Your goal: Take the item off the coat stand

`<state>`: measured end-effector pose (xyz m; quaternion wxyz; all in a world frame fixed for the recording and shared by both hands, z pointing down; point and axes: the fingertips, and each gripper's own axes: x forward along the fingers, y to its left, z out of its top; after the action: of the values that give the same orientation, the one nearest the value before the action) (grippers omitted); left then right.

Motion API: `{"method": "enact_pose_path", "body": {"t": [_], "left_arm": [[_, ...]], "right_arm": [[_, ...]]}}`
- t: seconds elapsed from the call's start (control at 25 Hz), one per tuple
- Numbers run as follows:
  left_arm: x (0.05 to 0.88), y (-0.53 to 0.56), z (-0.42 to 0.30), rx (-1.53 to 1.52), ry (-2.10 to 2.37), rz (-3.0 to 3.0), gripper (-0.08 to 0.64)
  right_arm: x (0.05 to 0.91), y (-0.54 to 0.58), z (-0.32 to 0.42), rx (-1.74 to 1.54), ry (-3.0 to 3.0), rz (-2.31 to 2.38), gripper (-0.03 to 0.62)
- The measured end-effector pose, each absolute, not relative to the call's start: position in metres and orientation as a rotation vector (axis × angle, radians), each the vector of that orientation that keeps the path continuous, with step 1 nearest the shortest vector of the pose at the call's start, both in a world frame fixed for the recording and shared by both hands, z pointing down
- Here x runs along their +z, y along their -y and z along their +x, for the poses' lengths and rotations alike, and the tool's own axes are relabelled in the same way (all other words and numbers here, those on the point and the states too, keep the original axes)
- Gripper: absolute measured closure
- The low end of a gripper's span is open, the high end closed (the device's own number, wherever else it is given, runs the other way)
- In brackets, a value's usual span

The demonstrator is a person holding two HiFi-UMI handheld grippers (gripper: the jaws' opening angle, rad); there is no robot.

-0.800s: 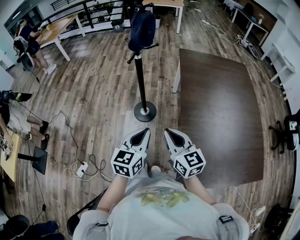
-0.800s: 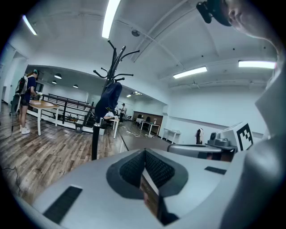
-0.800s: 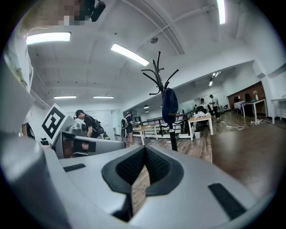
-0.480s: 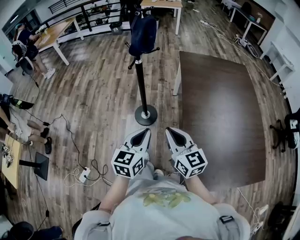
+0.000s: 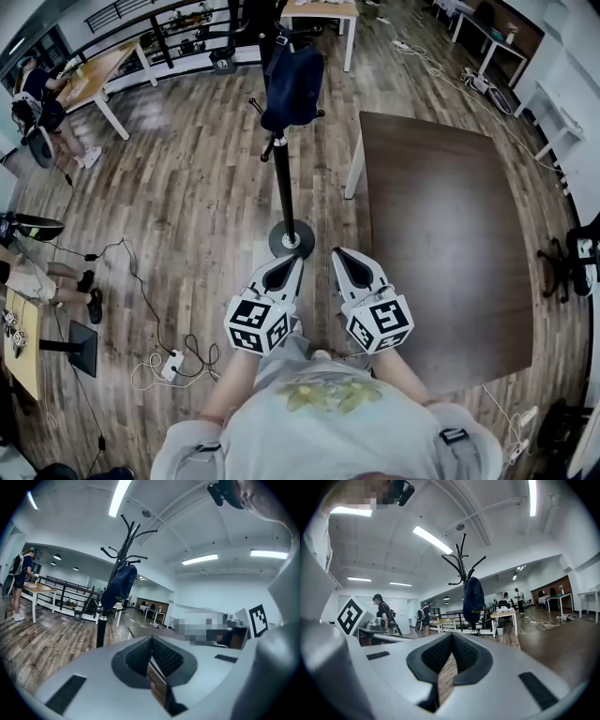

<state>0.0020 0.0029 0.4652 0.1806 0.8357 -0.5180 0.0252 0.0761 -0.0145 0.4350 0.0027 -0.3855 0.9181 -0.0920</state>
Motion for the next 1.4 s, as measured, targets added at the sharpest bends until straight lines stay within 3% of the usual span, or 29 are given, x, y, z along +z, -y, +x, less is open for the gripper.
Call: {"method": "enact_pose_path", "body": {"t": [0.4,1.4], "left_arm": [[0.449,0.065,-0.041,0.042,1.446,2.426,0.545],[0.458,0.133,-0.063,0.070,1.366,2.496,0.545]], "right_arm": [[0.419,0.083,0.034,-0.218,-2.856,-1.237,0.586],[0.389,0.160,0.007,-0.045,-2.799,-1.322,0.584]]}}
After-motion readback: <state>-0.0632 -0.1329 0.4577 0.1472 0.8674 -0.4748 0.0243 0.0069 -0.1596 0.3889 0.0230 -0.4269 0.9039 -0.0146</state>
